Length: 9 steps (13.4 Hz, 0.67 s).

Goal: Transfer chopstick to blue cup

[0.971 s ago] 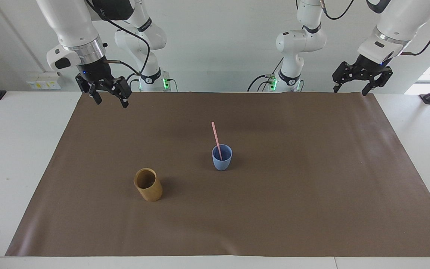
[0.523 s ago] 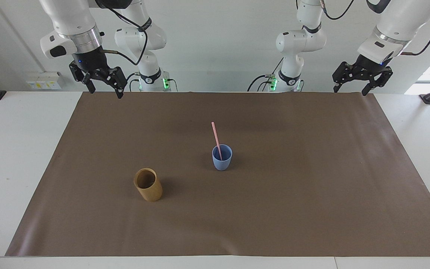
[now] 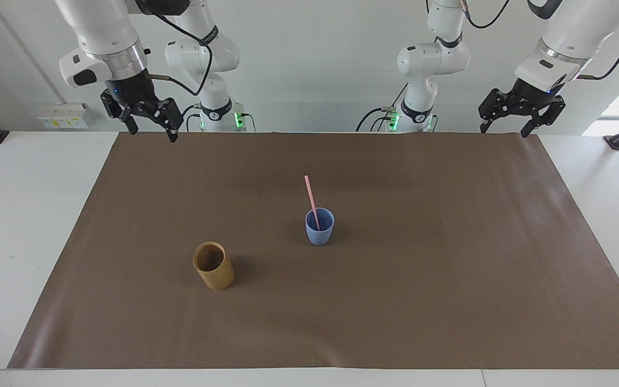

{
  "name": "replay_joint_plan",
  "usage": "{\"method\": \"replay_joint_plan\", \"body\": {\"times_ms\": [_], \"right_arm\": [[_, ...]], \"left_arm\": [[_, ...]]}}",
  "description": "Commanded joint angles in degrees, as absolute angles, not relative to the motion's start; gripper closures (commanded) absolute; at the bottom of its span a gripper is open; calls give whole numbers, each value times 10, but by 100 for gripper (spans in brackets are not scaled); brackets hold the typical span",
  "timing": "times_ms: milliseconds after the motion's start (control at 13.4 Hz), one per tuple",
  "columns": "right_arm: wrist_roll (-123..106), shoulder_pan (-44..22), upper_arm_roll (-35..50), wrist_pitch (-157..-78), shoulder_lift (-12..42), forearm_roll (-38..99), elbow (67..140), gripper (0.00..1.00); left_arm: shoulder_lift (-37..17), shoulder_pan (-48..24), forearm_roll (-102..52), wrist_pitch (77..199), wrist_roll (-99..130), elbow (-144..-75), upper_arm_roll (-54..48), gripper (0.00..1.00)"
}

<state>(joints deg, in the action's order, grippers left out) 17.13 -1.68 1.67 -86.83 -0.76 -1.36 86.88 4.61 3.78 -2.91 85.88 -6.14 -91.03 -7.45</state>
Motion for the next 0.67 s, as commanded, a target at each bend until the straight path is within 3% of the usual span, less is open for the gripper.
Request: {"method": "replay_joint_plan", "body": {"times_ms": [0, 598], "right_arm": [[152, -8, 22, -867, -12, -11, 875, 0], [129, -7, 21, -868, -12, 9, 875, 0]], "left_arm": [[54, 48, -36, 849, -64, -910, -79, 0], [54, 48, -37, 849, -64, -910, -79, 0]]}}
